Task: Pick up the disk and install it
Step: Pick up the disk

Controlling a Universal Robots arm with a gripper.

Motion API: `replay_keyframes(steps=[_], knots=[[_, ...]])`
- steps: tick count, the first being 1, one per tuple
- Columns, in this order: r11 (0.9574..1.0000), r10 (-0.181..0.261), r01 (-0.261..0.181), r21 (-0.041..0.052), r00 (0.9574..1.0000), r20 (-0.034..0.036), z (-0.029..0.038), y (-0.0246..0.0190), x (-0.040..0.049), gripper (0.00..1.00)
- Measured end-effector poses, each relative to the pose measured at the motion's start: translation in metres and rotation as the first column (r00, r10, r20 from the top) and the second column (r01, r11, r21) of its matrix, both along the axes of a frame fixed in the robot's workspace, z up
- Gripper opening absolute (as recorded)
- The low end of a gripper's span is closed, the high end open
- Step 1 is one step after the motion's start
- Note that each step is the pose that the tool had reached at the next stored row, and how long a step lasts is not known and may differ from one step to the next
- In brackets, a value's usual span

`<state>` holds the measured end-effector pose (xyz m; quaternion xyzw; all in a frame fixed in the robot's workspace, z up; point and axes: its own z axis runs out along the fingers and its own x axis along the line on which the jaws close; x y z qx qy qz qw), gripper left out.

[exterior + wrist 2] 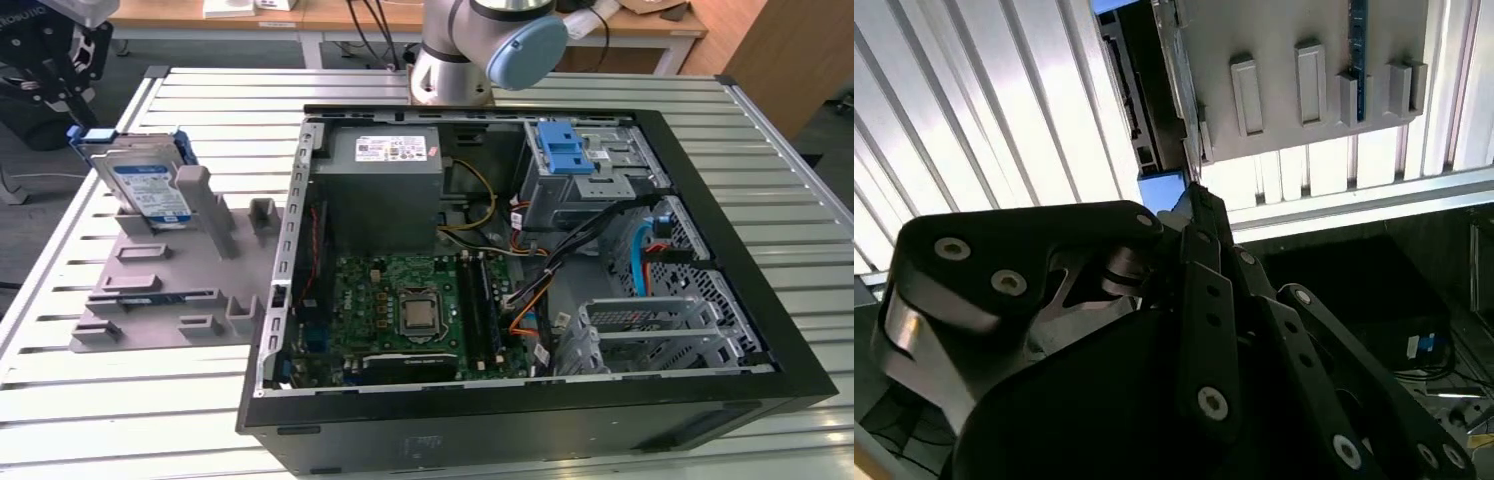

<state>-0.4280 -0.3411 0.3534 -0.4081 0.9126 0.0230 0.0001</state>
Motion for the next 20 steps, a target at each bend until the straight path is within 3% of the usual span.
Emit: replay_keyframes(steps=[5, 11, 15, 20], knots=[[0.9958, 0.091, -0.091, 0.0001, 0.9958, 0.0, -0.0011, 0.0, 0.0, 0.11], [0.9809, 0.195, -0.195, -0.0001, 0.9809, 0.0002, -0.002, 0.0, -0.0001, 0.11], [0.9645, 0.264, -0.264, 0.0, 0.9645, 0.0005, -0.0025, 0.0, 0.0, 0.11], [0.9373, 0.349, -0.349, -0.0002, 0.9373, 0.0009, -0.0029, 0.0, -0.0001, 0.11]])
